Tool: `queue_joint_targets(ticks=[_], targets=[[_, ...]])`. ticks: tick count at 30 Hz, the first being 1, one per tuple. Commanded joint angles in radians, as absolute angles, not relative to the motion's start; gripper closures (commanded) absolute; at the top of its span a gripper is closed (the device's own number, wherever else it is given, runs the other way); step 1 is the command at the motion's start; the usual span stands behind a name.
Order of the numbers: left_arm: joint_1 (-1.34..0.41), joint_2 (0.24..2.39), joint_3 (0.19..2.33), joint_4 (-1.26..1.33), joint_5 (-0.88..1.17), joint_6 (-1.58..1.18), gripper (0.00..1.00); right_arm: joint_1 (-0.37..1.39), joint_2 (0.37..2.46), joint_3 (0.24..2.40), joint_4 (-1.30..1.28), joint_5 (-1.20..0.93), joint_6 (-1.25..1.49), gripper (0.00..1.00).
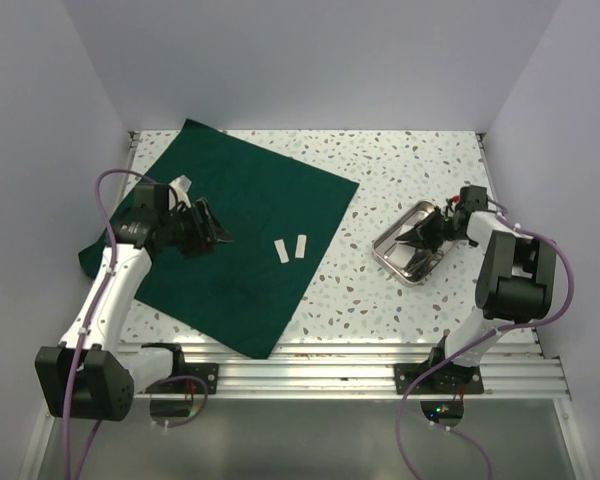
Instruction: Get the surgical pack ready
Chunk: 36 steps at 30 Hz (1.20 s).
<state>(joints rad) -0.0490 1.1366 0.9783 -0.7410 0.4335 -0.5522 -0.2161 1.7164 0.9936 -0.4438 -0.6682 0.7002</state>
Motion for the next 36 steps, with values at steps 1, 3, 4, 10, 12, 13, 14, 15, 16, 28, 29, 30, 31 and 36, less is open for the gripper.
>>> queue_joint_targets(ticks=[1,3,4,10,12,13,14,15,16,28,29,30,31,36], targets=[[-0.063,1.161,1.034,-0.709,0.448,-0.514,0.34,-0.216,1.706,0.959,-0.365,-0.676,0.742,0.99],[-0.069,1.175,1.049,-0.712,0.446,-0.508,0.34,-0.216,1.718,0.942,-0.338,-0.678,0.756,0.98],[-0.071,1.178,1.054,-0.718,0.445,-0.506,0.34,-0.216,1.717,0.916,-0.327,-0.677,0.764,0.97],[-0.083,1.196,1.066,-0.726,0.449,-0.497,0.34,-0.216,1.729,0.864,-0.265,-0.69,0.798,0.89],[-0.087,1.201,1.068,-0.726,0.449,-0.494,0.34,-0.218,1.724,0.865,-0.297,-0.678,0.793,0.82],[-0.087,1.203,1.069,-0.727,0.449,-0.494,0.34,-0.218,1.72,0.865,-0.305,-0.68,0.793,0.71],[-0.087,1.203,1.074,-0.727,0.448,-0.492,0.34,-0.218,1.706,0.865,-0.319,-0.689,0.796,0.64],[-0.089,1.206,1.074,-0.733,0.443,-0.491,0.34,-0.218,1.694,0.864,-0.333,-0.693,0.799,0.57],[-0.089,1.207,1.077,-0.741,0.437,-0.491,0.33,-0.218,1.677,0.861,-0.347,-0.701,0.804,0.48],[-0.193,1.388,1.216,-0.821,0.222,-0.604,0.25,-0.201,1.456,1.067,-0.888,-0.606,0.647,0.29],[-0.224,1.403,1.233,-0.809,0.204,-0.618,0.25,-0.169,1.442,1.09,-0.912,-0.582,0.637,0.29],[-0.239,1.44,1.239,-0.787,0.195,-0.646,0.25,-0.151,1.434,1.113,-0.914,-0.546,0.62,0.3],[-0.254,1.463,1.249,-0.781,0.181,-0.656,0.26,-0.134,1.431,1.161,-0.913,-0.532,0.615,0.29],[-0.356,1.641,1.331,-0.768,0.149,-0.738,0.38,0.041,1.495,1.287,-0.88,-0.46,0.543,0.3]])
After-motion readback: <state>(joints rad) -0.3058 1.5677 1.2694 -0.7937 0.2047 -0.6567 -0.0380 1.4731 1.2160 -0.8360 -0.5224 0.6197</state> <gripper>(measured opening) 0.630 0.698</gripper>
